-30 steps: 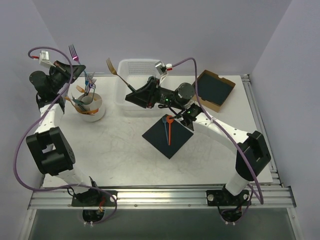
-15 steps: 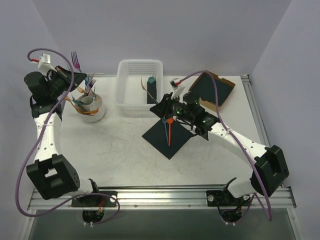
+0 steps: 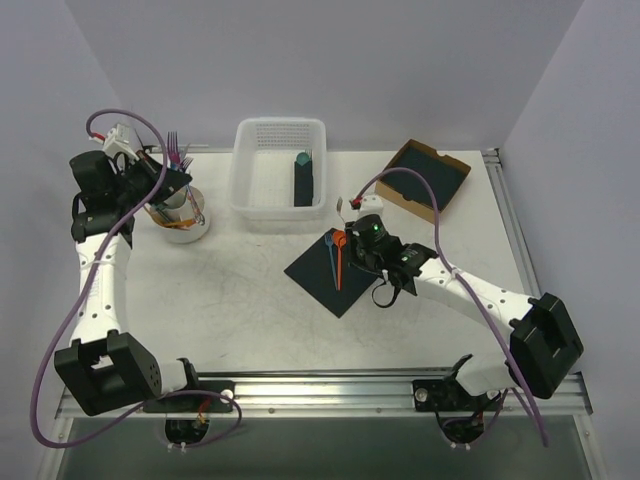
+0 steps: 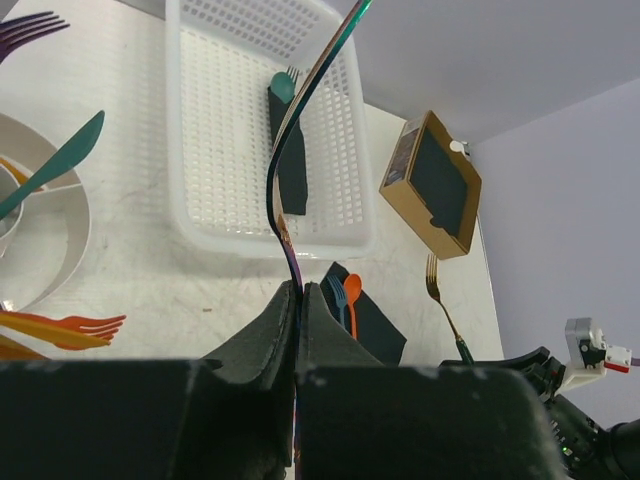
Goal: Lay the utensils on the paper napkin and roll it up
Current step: Place the utensils on the napkin.
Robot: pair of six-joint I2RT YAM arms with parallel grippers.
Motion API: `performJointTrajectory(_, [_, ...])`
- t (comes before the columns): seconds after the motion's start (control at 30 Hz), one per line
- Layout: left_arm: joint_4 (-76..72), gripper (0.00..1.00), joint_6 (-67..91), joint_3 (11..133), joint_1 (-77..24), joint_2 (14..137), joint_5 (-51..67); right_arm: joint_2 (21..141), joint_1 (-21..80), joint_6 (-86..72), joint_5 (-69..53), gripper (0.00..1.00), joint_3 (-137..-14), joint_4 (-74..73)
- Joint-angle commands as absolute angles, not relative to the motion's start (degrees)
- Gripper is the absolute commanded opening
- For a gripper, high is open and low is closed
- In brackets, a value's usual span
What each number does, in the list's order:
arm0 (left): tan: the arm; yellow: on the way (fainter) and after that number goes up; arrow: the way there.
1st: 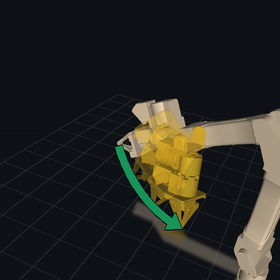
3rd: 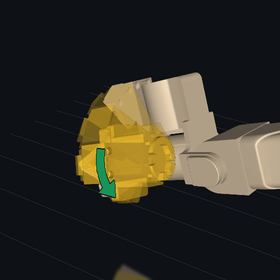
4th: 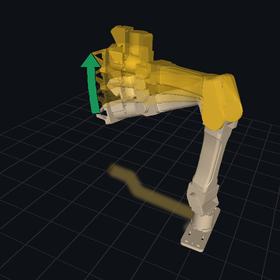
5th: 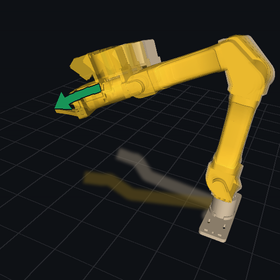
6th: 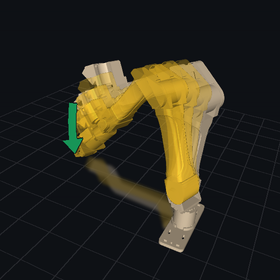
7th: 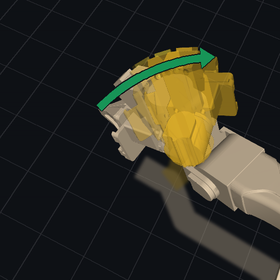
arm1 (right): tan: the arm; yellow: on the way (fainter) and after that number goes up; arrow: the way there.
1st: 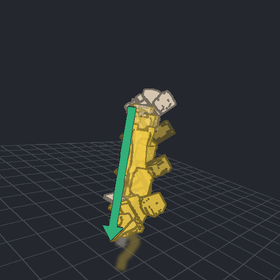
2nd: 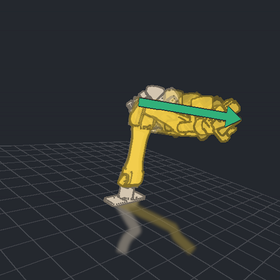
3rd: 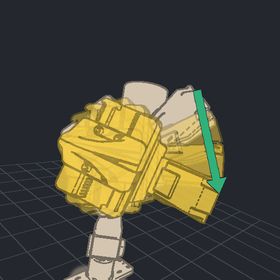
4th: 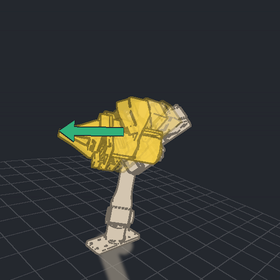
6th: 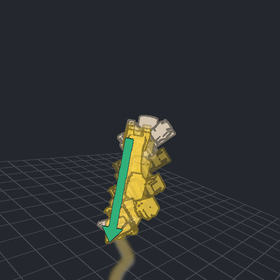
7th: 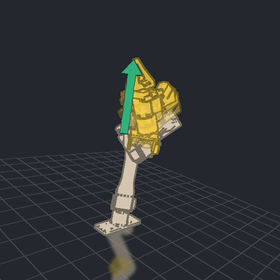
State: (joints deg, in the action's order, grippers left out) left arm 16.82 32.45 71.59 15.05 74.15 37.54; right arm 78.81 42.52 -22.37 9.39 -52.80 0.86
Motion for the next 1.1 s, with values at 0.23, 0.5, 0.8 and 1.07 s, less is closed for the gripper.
performJointTrajectory(0.23, [19.4, 0.02, 31.1, 67.2, 13.0, 68.6, 34.0, 79.3, 48.3, -19.2, 20.4, 0.0, -52.2, -6.3])
performJointTrajectory(0.5, [19.8, 0.02, 29.7, 65.7, 11.0, 68.3, 33.8, 87.6, 51.4, -19.6, 22.8, 0.0, -56.8, -11.3])
performJointTrajectory(0.8, [20.0, 0.02, 28.2, 64.9, 9.4, 67.4, 33.5, 95.4, 52.1, -17.0, 25.2, 0.0, -62.2, -13.8])
performJointTrajectory(1.07, [20.0, 0.02, 27.2, 64.1, 8.6, 66.4, 33.2, 100.6, 52.1, -16.7, 27.3, 0.0, -65.2, -15.7])
